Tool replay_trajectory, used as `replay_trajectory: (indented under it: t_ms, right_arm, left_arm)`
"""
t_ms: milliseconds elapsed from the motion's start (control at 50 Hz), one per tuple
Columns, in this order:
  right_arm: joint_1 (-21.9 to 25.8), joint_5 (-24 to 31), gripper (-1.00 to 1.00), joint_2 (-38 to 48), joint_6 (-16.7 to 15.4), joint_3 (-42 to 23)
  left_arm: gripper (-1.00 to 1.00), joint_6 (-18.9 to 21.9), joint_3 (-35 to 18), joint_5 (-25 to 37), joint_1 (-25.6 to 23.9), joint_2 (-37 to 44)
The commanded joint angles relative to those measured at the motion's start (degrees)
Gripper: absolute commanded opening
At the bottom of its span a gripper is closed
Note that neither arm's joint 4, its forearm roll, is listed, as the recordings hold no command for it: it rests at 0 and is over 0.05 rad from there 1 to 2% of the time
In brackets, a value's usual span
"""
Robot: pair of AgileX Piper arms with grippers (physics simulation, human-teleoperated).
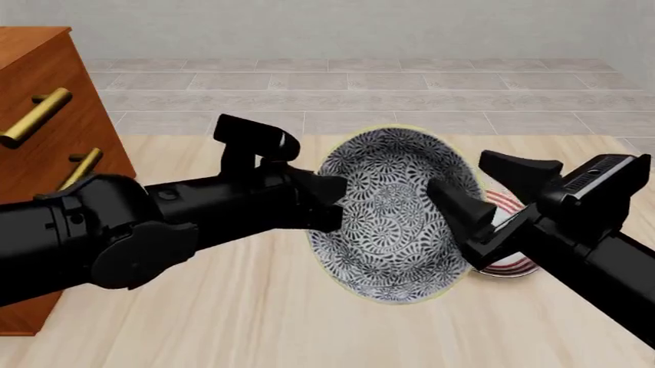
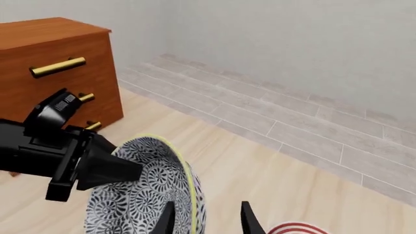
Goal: Put the bowl on top of the cabinet.
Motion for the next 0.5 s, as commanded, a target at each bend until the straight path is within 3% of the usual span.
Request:
replay_trajectory:
  t_ms: [20,500]
  right_arm:
    - [0.3,1.8,1.0,-2.0,-0.2,-0.5]
    - [1.5,8.1,1.0,-10.0,-0.5,-1.1]
  left_arm:
    - [-1.0,1.6,-0.7,-1.0,2.3,0.5]
    - [-1.0,1.3,-0.6,-2.6,11.0,-1.4]
